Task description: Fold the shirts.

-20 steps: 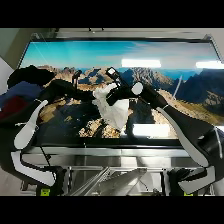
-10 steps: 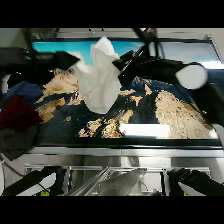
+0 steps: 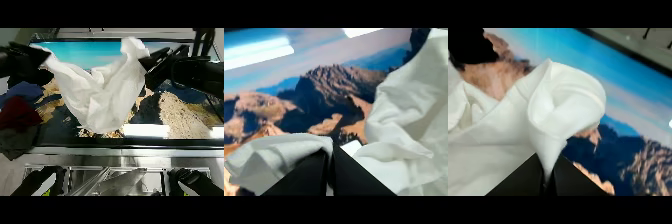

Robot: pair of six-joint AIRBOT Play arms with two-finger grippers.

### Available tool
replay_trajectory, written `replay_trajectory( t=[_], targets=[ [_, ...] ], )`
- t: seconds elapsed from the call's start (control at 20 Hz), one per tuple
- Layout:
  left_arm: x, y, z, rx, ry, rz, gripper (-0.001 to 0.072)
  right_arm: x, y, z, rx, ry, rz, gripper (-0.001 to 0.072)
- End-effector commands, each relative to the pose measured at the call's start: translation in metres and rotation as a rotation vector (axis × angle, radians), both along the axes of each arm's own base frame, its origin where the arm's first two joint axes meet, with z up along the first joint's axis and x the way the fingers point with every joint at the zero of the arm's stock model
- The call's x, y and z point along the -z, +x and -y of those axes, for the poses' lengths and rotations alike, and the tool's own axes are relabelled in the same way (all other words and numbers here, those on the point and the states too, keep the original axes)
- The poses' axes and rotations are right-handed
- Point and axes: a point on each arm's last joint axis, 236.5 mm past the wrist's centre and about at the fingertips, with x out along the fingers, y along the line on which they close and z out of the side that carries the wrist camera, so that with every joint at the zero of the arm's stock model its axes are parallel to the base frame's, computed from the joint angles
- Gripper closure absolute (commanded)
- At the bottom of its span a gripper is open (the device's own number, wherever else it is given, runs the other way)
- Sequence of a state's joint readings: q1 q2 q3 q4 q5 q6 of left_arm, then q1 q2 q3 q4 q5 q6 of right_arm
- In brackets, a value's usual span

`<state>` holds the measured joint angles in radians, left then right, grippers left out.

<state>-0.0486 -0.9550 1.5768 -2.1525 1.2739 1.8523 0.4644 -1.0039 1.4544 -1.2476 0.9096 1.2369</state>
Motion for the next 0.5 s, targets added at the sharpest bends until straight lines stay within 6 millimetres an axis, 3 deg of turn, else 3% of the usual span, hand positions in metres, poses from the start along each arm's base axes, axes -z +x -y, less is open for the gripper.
replay_trajectory(
  t=[0.0,0.15,0.25,0.45],
  targets=[
    [0.099,0.019,-0.006,-0.025,0.033,-0.257,0.0696,0.079,0.012,0.018,0.112,-0.062,-0.243,0.0694],
    [0.194,0.029,0.003,0.005,0.056,-0.471,0.0696,0.153,0.022,0.024,0.15,-0.124,-0.403,0.0694],
    [0.253,0.034,0.009,0.01,0.074,-0.576,0.0696,0.192,0.03,0.028,0.174,-0.152,-0.481,0.0694],
    [0.343,0.052,0.009,-0.026,0.09,-0.724,0.0695,0.252,0.041,0.026,0.186,-0.211,-0.601,0.0693]
  ],
)
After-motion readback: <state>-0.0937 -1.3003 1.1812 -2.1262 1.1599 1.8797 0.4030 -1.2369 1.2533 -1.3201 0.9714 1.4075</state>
